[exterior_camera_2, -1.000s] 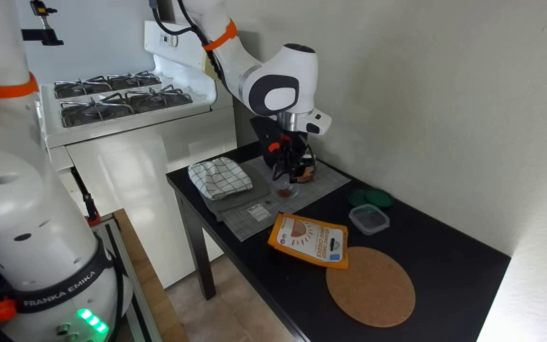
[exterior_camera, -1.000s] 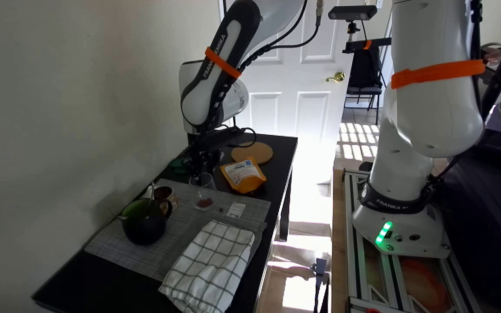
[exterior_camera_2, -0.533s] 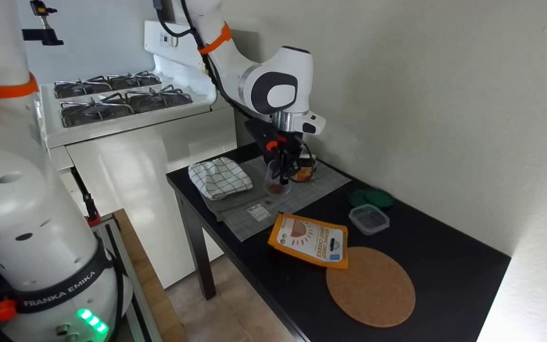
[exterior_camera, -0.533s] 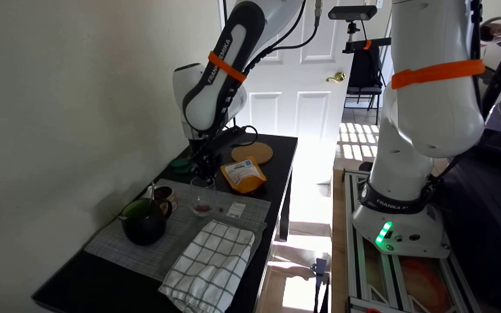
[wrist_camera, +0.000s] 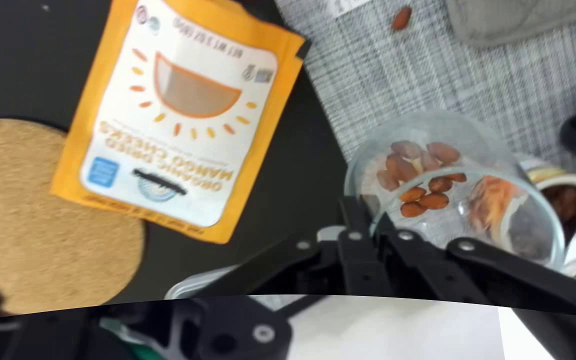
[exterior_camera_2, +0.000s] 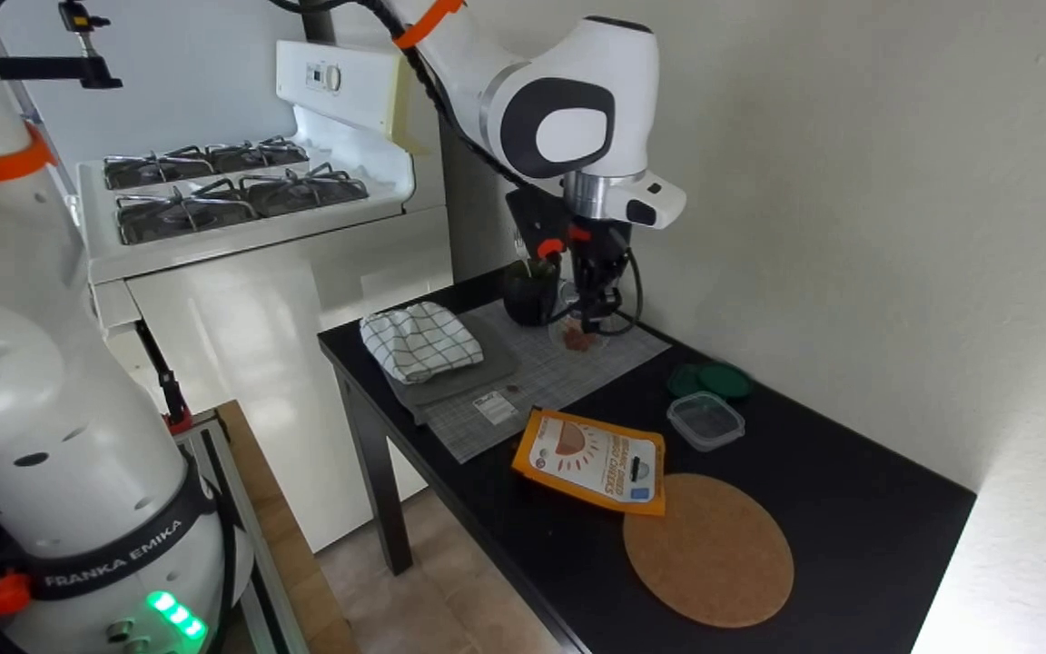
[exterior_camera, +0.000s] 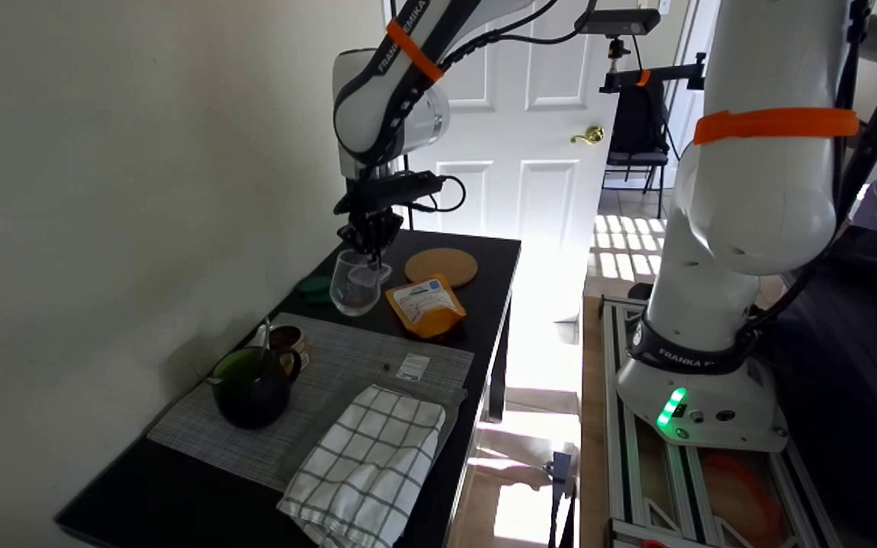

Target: Pick up the glass, then put it in the lunchbox

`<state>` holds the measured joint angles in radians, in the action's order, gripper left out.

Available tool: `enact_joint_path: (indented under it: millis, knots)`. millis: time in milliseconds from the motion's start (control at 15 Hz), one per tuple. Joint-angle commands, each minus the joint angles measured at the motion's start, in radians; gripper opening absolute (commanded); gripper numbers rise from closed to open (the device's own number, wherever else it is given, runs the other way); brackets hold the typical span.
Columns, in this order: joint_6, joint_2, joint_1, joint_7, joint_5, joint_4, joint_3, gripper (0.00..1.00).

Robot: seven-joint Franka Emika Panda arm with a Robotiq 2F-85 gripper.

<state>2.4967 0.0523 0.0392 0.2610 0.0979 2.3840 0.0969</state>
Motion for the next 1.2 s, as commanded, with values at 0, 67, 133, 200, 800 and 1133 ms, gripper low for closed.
enact_joint_path:
  millis: [0, 67, 133, 200, 800, 1133]
  knots:
    - [-0.087, -0.083, 0.102, 0.021, 0.005, -0.036, 0.081, 0.01]
    - [-0.103, -0.096, 0.128, 0.028, 0.009, -0.048, 0.103, 0.01]
    - [-0.116, -0.081, 0.151, 0.028, 0.032, -0.087, 0.122, 0.01]
    - [-0.153, -0.091, 0.167, -0.009, 0.101, -0.106, 0.137, 0.01]
    - [-0.120, 0.048, 0.164, 0.189, -0.105, -0.184, 0.119, 0.01]
    - [-0.114, 0.176, 0.124, 0.367, -0.225, -0.295, 0.135, 0.01]
